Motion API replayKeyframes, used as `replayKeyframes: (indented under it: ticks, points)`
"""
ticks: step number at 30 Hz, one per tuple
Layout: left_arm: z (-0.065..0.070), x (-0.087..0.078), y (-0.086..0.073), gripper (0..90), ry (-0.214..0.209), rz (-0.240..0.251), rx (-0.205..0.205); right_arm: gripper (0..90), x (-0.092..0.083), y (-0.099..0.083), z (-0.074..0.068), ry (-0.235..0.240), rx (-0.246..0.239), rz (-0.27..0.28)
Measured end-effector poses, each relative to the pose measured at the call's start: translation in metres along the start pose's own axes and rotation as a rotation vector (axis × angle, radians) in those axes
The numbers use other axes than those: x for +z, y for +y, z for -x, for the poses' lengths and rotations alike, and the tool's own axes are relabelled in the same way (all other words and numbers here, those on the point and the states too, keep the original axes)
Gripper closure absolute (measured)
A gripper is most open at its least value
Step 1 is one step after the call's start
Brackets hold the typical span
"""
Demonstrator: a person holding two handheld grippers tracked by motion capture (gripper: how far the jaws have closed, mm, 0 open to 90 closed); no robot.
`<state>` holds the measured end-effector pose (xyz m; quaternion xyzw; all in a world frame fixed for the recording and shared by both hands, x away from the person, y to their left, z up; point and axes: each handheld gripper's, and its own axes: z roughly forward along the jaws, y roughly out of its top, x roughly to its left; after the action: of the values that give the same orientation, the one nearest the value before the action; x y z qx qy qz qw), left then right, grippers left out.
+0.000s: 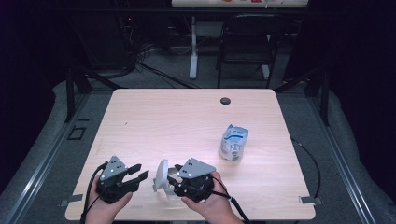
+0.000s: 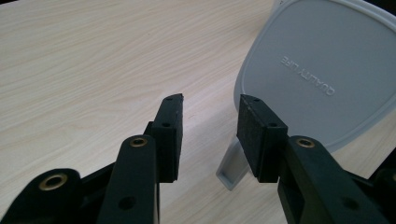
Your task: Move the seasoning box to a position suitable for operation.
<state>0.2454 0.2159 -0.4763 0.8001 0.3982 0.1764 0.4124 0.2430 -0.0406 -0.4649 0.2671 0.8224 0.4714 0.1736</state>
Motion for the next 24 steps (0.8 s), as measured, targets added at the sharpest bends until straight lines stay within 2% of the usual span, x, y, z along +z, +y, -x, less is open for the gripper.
replayKeyframes:
  ticks: [13, 17, 24]
  points:
    - [-0.014, -0.008, 0.000, 61.3, 0.027, 0.020, -0.039, 56.6, 0.005, 0.008, -0.002, 0.016, 0.011, 0.019]
    - [-0.019, -0.010, 0.000, 61.1, 0.031, 0.029, -0.050, 56.5, 0.006, 0.011, -0.006, 0.016, -0.003, 0.023]
    - [-0.019, -0.007, 0.002, 61.1, 0.028, 0.040, -0.055, 56.2, 0.001, 0.007, -0.004, 0.001, 0.003, 0.019]
